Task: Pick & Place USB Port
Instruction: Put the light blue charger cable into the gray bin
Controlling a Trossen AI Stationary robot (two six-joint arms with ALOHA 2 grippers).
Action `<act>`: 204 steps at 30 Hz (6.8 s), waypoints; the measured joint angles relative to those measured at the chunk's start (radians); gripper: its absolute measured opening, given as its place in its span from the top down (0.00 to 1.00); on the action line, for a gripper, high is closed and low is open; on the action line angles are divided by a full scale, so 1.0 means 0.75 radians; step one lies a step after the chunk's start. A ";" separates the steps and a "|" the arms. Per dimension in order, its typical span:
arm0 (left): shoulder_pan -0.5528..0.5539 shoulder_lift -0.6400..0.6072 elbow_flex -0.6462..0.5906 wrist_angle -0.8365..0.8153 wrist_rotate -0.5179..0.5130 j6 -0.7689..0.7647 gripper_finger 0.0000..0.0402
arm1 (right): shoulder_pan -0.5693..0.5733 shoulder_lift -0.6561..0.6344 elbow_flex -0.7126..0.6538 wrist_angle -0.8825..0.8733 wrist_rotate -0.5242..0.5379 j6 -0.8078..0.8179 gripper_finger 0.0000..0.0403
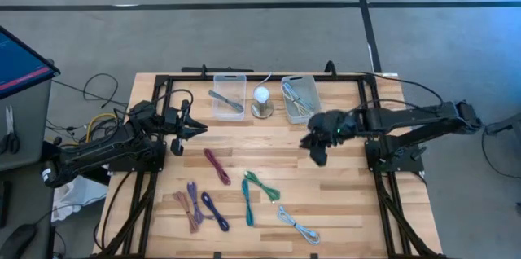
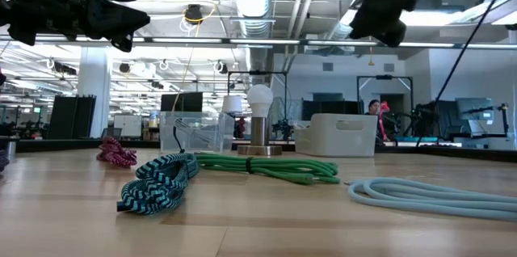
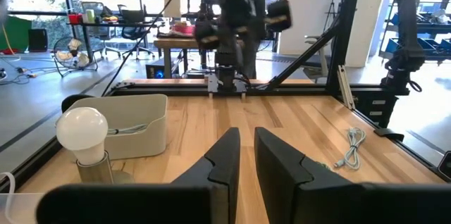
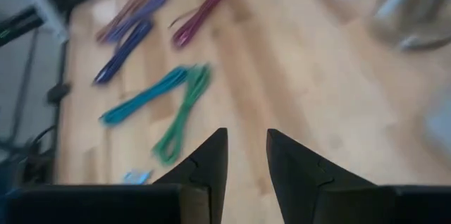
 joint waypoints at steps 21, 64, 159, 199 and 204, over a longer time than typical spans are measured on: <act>-0.001 0.000 0.000 0.001 0.000 0.001 0.89 | 0.376 0.456 0.218 -0.036 -0.089 0.608 0.78; 0.000 0.002 0.000 0.012 0.000 0.014 0.89 | 0.630 1.012 0.638 -0.332 -0.065 1.073 0.81; -0.007 0.030 0.000 0.011 0.000 0.010 0.89 | 0.314 0.145 0.205 -0.527 0.940 0.333 1.00; -0.006 0.030 0.000 0.012 0.000 0.015 0.89 | -0.862 0.038 -0.507 1.023 0.120 -0.436 1.00; -0.006 0.030 0.000 0.012 0.000 0.015 0.89 | -0.926 0.199 -0.507 1.057 0.073 -0.378 1.00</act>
